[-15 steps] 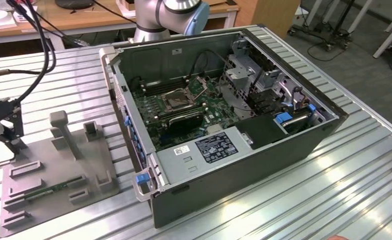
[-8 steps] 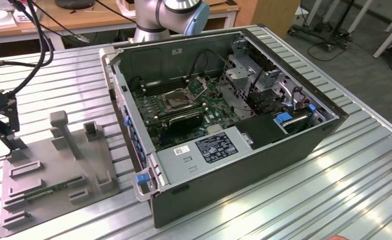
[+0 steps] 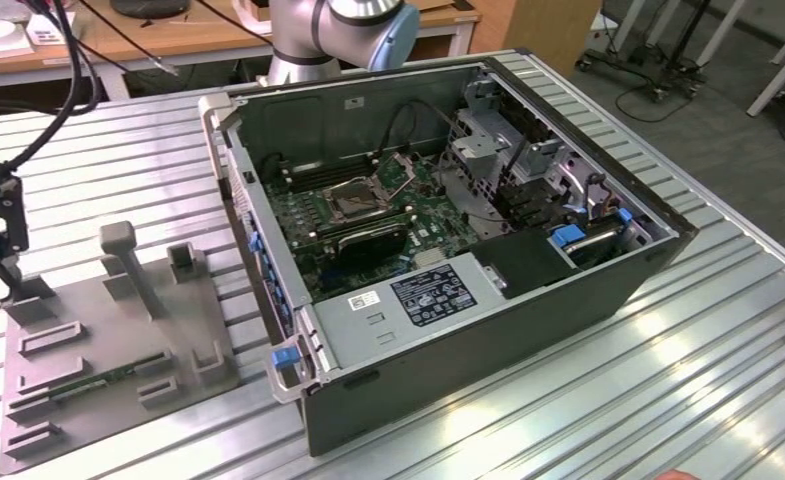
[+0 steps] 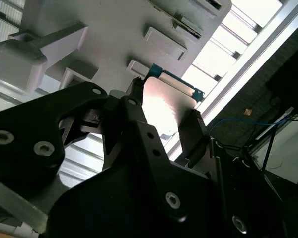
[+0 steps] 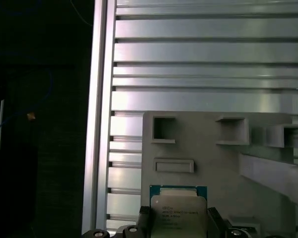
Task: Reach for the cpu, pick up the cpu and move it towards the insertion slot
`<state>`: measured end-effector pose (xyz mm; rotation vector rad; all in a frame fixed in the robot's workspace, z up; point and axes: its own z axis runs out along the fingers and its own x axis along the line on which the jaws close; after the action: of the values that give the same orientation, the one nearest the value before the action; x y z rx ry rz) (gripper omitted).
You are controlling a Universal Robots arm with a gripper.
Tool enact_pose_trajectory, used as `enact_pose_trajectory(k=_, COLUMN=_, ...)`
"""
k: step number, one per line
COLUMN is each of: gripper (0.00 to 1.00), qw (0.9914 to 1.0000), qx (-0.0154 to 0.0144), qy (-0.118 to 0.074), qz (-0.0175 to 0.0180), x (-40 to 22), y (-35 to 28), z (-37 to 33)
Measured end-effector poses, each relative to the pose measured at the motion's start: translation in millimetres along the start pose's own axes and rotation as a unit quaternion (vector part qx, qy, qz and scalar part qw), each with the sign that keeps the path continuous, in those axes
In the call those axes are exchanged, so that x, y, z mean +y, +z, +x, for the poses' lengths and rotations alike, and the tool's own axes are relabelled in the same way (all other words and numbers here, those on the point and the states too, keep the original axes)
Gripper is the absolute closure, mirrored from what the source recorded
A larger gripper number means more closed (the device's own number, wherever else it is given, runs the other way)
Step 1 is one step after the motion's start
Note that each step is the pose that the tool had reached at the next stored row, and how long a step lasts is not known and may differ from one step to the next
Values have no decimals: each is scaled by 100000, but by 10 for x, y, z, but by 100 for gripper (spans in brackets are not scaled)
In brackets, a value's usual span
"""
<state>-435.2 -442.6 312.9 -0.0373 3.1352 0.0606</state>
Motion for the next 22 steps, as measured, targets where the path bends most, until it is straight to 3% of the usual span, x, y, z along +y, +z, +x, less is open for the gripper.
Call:
enact_pose_trajectory(k=4, gripper=47, qw=100000, qx=6, qy=-1, qz=5, x=4, y=-112, z=-1)
enact_pose_trajectory(k=6, gripper=47, qw=100000, qx=4, qy=-1, qz=5, x=5, y=-139, z=-1)
enact_pose_trajectory(k=22, gripper=47, qw=100000, qx=-4, qy=-2, qz=0, x=7, y=-192, z=-1)
